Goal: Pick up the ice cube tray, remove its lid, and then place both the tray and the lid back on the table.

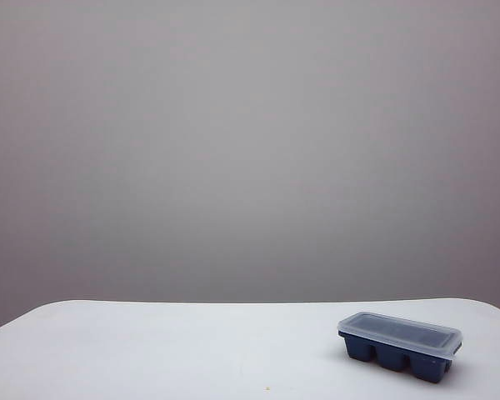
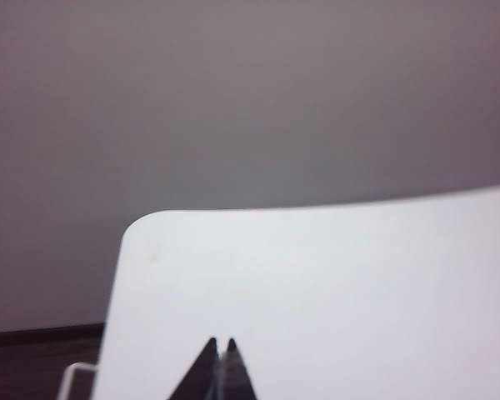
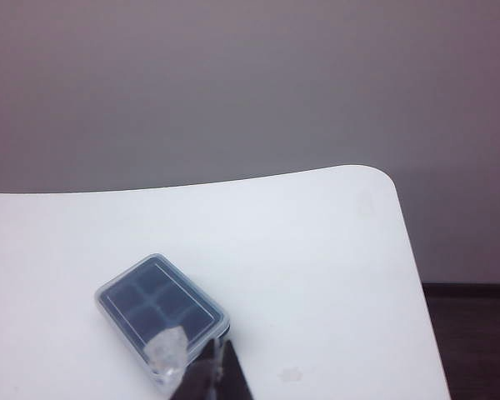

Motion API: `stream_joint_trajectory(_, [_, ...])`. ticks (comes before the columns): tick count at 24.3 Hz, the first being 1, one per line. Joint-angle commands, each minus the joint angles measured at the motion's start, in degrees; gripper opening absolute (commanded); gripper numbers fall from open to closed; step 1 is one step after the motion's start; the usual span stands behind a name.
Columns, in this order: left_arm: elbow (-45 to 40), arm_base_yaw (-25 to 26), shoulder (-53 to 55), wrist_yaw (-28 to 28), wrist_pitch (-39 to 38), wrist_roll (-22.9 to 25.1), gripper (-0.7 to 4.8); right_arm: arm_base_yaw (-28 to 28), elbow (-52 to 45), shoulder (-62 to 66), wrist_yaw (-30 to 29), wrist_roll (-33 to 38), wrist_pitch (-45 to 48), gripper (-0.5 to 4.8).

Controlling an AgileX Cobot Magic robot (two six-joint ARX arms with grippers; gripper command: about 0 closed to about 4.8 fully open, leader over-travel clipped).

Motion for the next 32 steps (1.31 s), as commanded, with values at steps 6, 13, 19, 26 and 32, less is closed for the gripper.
stream_joint_trajectory(6, [12.7,0.0,3.7,-3.8,4.9,-6.4,-0.05,0.1,10.3,6.7,6.1,6.6,1.9,-0.07])
stream_joint_trajectory(13, [27.0,0.0,26.9,5.2,5.9,12.3,-0.05,0.1,25.0,31.5,4.2,-0.2,4.2,-0.07])
stream_joint_trajectory(19, [38.5,0.0,50.8,20.0,7.0,16.4,-0.05,0.0,34.1,53.3,-0.9,-1.9,4.7,-0.07])
stream_joint_trajectory(26, [43.0,0.0,68.9,29.7,12.2,29.6,0.24,-1.2,34.1,72.1,-15.5,9.9,12.3,-0.06])
stream_joint_trajectory(32, [43.1,-2.3,76.7,41.4,16.4,42.6,0.68,-6.3,34.1,88.2,-27.4,12.1,13.3,0.53])
